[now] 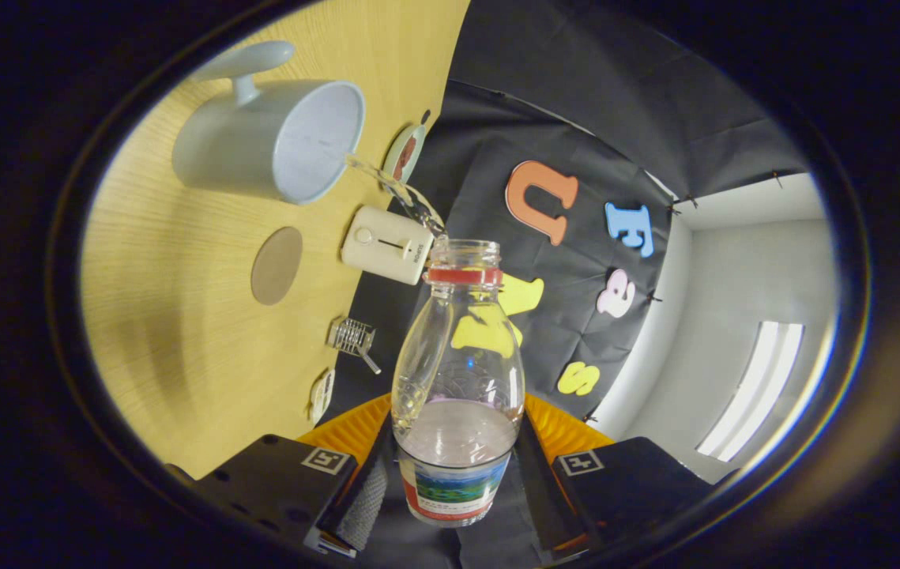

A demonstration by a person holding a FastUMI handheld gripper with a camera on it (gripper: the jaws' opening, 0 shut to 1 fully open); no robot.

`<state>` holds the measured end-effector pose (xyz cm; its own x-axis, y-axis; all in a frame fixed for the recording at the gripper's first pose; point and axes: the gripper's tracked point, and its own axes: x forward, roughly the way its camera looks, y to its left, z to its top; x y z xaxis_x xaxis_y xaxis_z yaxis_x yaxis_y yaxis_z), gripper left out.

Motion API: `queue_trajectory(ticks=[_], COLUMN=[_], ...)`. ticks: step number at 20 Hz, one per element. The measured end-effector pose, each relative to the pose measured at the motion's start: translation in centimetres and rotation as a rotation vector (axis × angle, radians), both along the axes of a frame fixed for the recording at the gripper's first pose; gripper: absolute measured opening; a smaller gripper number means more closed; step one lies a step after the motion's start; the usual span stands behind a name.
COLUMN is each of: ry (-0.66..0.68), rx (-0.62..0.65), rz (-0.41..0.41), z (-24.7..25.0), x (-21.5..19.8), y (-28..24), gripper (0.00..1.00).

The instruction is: Take the bottle from table, then pour the juice into the cup, finally place the bottle on the coaster

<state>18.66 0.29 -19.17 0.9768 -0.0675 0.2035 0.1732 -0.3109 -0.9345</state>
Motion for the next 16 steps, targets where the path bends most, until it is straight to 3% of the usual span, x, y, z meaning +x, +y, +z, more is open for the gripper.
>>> queue_trajectory(ticks=[16], ry=[-0.041], rx=[-0.082], rz=[0.0], z=[2.5], x=[-0.7], y=[0.2], gripper=[0.81])
